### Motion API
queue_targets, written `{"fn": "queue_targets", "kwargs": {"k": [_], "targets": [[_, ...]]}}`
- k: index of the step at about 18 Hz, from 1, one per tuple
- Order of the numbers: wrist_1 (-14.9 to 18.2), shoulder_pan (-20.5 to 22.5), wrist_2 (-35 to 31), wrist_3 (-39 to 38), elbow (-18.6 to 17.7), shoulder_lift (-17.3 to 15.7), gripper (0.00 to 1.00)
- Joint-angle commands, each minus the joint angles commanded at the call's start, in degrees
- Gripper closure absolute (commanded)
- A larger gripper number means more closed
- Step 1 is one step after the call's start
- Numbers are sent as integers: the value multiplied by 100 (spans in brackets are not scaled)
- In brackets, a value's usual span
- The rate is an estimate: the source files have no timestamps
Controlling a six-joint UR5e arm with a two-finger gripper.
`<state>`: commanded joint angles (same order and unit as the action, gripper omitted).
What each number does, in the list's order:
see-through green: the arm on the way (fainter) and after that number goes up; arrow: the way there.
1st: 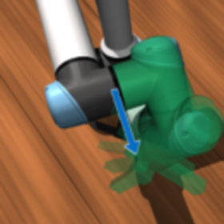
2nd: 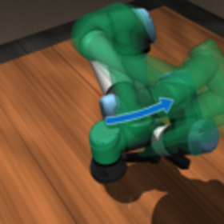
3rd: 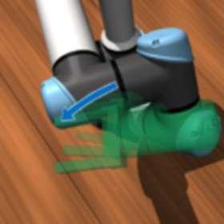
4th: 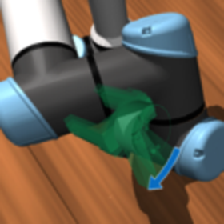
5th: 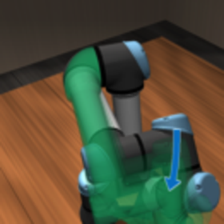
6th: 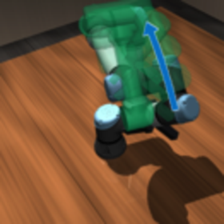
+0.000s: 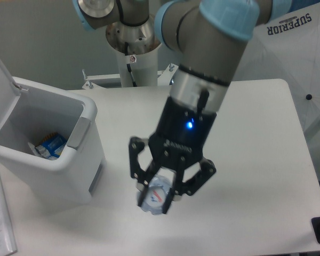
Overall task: Place the trash in the trash can
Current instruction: 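Lift the bottle upright and carry it over the bin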
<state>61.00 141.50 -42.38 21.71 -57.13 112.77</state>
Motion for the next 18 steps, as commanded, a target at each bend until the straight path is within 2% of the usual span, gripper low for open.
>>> {"fn": "queue_targets", "kwargs": {"k": [4,7,12,16,18], "targets": [[-9,-26,704,-9,-35,-299,86],[-9,-52,1126,-131,-193,-702,86],[-9,-245,1241,-185,-869,-1563,86],[-9,-369,1241,-176,-1344,-2047,86],[-18,-439,1233,-141,-1616,-2162,86]]}}
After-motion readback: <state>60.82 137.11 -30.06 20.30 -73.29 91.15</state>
